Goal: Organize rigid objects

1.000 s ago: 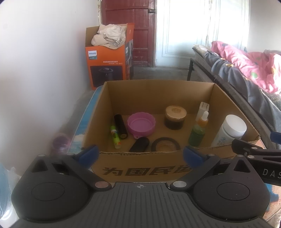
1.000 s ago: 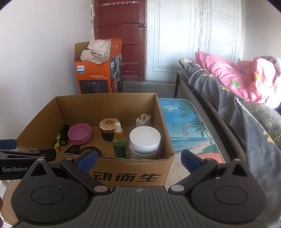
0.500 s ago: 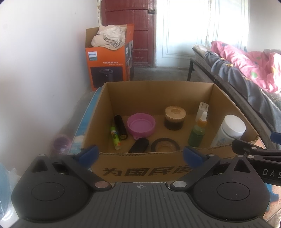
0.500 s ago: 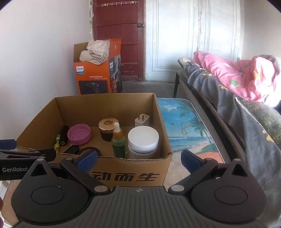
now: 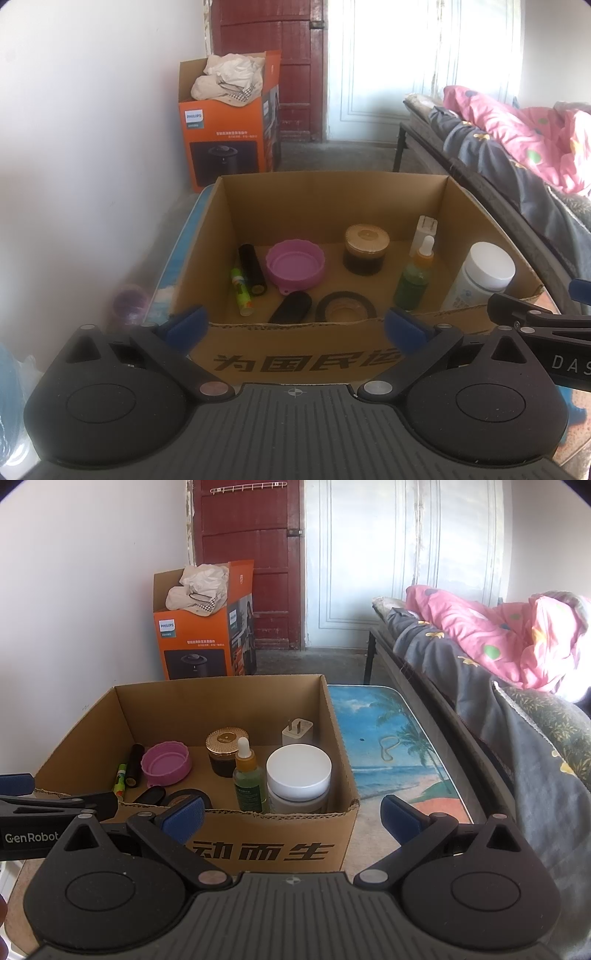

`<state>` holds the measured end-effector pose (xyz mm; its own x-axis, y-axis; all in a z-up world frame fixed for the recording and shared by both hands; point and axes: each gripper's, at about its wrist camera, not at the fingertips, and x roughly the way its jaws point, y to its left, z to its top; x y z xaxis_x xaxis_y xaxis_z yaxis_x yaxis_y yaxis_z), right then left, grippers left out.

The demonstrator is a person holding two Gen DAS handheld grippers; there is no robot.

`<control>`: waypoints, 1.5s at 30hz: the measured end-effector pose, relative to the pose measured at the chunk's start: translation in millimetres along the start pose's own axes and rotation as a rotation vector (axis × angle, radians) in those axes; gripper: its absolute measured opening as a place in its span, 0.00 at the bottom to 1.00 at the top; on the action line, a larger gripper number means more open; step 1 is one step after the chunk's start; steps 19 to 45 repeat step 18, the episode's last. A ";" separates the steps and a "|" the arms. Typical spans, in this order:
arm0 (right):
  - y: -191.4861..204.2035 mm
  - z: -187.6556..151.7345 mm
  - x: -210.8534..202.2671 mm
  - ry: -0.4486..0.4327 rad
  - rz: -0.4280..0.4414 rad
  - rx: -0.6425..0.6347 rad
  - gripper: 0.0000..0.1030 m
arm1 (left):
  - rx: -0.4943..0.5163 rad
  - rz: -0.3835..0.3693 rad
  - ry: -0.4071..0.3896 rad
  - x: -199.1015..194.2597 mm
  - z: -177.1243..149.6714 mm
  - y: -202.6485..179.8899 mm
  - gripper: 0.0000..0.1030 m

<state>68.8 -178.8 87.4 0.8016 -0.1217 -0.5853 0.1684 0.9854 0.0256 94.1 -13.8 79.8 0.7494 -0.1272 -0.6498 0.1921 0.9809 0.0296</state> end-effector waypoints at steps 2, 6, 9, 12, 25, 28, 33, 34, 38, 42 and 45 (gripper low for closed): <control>-0.6 -0.3 -0.4 0.001 0.000 0.002 1.00 | 0.000 0.002 -0.001 -0.3 -0.3 0.0 0.99; -0.9 -0.2 -0.2 0.001 0.000 0.002 1.00 | 0.000 0.000 0.000 -0.1 0.0 0.3 0.99; -1.1 -0.1 -0.2 0.000 0.000 0.002 1.00 | 0.001 0.001 -0.001 -0.2 0.1 0.3 0.99; -1.1 -0.5 -0.5 0.001 0.000 0.004 1.00 | 0.001 0.001 -0.001 -0.4 -0.1 0.2 0.99; -1.4 -0.4 -0.4 0.001 0.000 0.003 1.00 | 0.001 0.000 0.000 -0.5 0.1 0.1 0.99; -1.4 -0.4 -0.4 0.001 0.000 0.003 1.00 | 0.001 0.000 0.000 -0.5 0.1 0.1 0.99; -1.4 -0.4 -0.4 0.001 0.000 0.003 1.00 | 0.001 0.000 0.000 -0.5 0.1 0.1 0.99; -1.4 -0.4 -0.4 0.001 0.000 0.003 1.00 | 0.001 0.000 0.000 -0.5 0.1 0.1 0.99; -1.4 -0.4 -0.4 0.001 0.000 0.003 1.00 | 0.001 0.000 0.000 -0.5 0.1 0.1 0.99; -1.4 -0.4 -0.4 0.001 0.000 0.003 1.00 | 0.001 0.000 0.000 -0.5 0.1 0.1 0.99; -1.4 -0.4 -0.4 0.001 0.000 0.003 1.00 | 0.001 0.000 0.000 -0.5 0.1 0.1 0.99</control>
